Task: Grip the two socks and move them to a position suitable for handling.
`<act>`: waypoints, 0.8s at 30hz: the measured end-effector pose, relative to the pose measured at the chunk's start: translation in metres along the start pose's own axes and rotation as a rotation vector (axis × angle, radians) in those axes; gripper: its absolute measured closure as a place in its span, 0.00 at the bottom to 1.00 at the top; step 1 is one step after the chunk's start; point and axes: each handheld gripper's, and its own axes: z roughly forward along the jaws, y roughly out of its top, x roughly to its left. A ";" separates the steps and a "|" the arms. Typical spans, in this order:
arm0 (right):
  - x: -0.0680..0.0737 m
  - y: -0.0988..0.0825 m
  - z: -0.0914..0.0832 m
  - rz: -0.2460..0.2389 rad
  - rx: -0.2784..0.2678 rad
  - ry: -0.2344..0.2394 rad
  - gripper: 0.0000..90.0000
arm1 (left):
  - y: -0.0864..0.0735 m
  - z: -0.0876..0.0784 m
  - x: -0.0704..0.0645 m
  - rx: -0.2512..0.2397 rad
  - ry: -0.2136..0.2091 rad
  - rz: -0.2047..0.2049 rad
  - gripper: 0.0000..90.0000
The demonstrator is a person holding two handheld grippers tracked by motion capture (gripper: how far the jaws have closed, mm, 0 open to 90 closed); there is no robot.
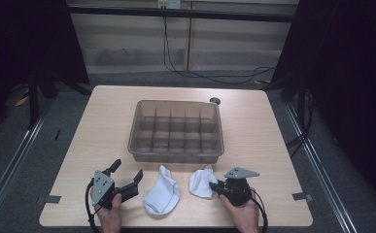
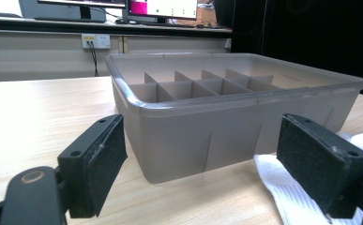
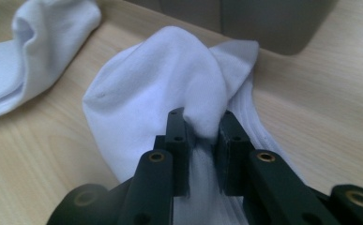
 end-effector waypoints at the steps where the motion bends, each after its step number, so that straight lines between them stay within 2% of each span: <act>1: 0.002 -0.001 0.000 -0.002 0.002 0.004 0.85 | 0.000 0.000 0.000 0.000 0.000 0.000 0.18; 3: 0.005 -0.002 -0.002 -0.010 0.002 0.007 0.82 | 0.000 0.000 0.000 0.001 -0.001 0.000 0.18; 6: 0.007 -0.003 -0.005 -0.016 -0.001 0.002 0.63 | 0.000 0.000 0.000 0.000 0.000 0.002 0.18; 7: 0.007 -0.003 -0.005 -0.016 -0.001 0.002 0.63 | 0.000 0.000 0.000 0.000 0.000 0.002 0.18; 10: 0.010 0.005 -0.016 -0.031 -0.055 -0.008 0.51 | 0.000 0.000 0.000 0.000 -0.001 0.000 0.18; 11: 0.010 0.005 -0.016 -0.031 -0.055 -0.008 0.51 | 0.000 0.000 0.000 0.000 -0.001 0.000 0.18; 12: 0.012 0.015 -0.024 -0.035 -0.086 -0.007 0.50 | 0.000 0.000 0.000 0.001 0.000 0.000 0.18; 14: 0.013 0.018 -0.026 -0.037 -0.097 0.002 0.50 | 0.000 0.000 0.000 0.001 0.000 0.000 0.18; 16: 0.020 0.030 -0.023 -0.070 -0.101 0.039 0.55 | 0.000 0.000 0.000 0.004 0.000 0.004 0.18; 21: 0.047 0.051 0.006 -0.150 -0.071 0.122 0.78 | 0.000 0.000 0.000 0.000 0.000 0.001 0.18; 22: 0.052 0.056 0.013 -0.161 -0.064 0.142 0.79 | 0.000 0.000 0.000 0.001 0.000 0.000 0.18; 23: 0.052 0.056 0.013 -0.161 -0.064 0.142 0.79 | 0.000 0.000 0.000 0.001 0.000 0.000 0.18; 24: 0.057 0.061 0.020 -0.182 -0.055 0.151 0.80 | 0.000 0.000 0.000 0.000 -0.001 0.001 0.18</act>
